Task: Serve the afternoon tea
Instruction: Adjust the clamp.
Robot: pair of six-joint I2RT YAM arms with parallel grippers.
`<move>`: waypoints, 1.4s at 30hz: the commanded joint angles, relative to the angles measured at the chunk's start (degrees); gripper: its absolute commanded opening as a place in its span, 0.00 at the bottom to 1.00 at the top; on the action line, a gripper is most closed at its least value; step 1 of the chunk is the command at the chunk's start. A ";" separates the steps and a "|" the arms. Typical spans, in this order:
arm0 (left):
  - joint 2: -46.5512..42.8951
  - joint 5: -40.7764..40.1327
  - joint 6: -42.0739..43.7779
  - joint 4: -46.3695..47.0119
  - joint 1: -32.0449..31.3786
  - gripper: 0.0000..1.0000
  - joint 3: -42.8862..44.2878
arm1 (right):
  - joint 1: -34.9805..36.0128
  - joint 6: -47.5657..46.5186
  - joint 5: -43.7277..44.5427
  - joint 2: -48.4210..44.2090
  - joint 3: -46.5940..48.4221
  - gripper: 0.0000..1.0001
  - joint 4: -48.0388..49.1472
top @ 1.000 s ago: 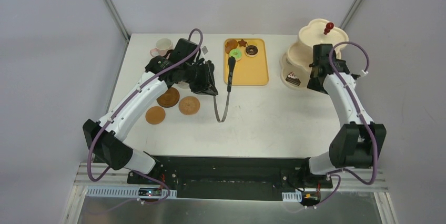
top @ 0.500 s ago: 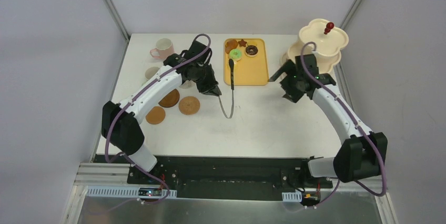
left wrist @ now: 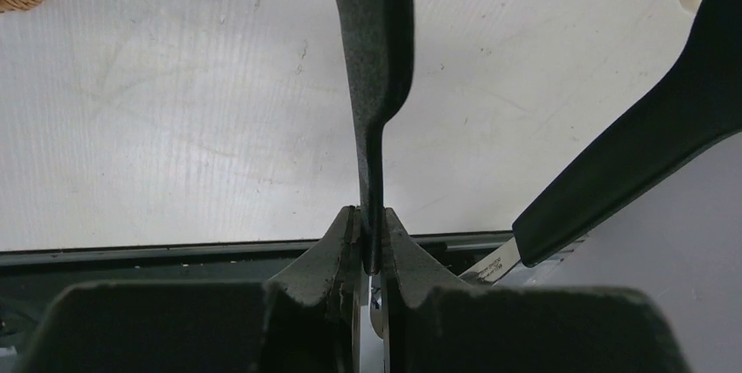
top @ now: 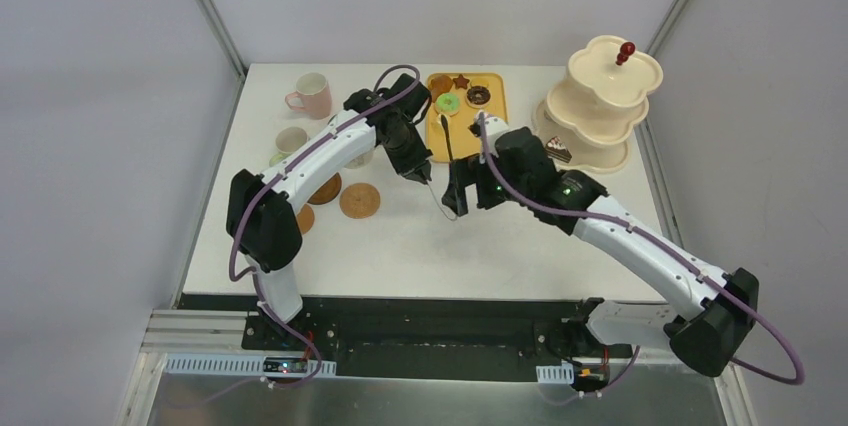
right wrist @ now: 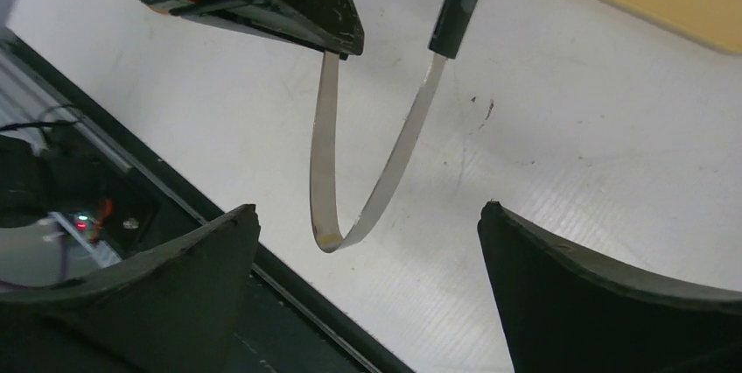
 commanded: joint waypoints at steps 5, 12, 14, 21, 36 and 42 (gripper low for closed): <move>0.19 0.61 -4.44 -2.30 -0.26 0.00 2.03 | 14.92 -15.96 30.71 3.59 -1.15 1.00 9.31; -0.51 0.38 -4.96 -2.21 -0.27 0.00 1.91 | 17.35 -15.96 30.71 8.79 -1.38 1.00 14.87; -0.64 0.28 -4.96 -2.25 -0.27 0.00 1.83 | 18.15 -18.55 39.56 9.87 -2.03 1.00 17.46; -1.42 1.07 -4.88 -1.70 -0.27 0.00 0.82 | 18.57 -19.84 49.17 15.25 -1.19 0.98 21.78; -2.34 1.98 -3.42 -1.13 -0.18 0.00 0.54 | 19.02 -19.37 48.99 17.38 -2.86 0.79 24.77; -1.88 1.06 -2.42 -1.80 -0.09 0.02 2.19 | 19.32 -17.32 48.32 16.88 -3.04 0.69 23.30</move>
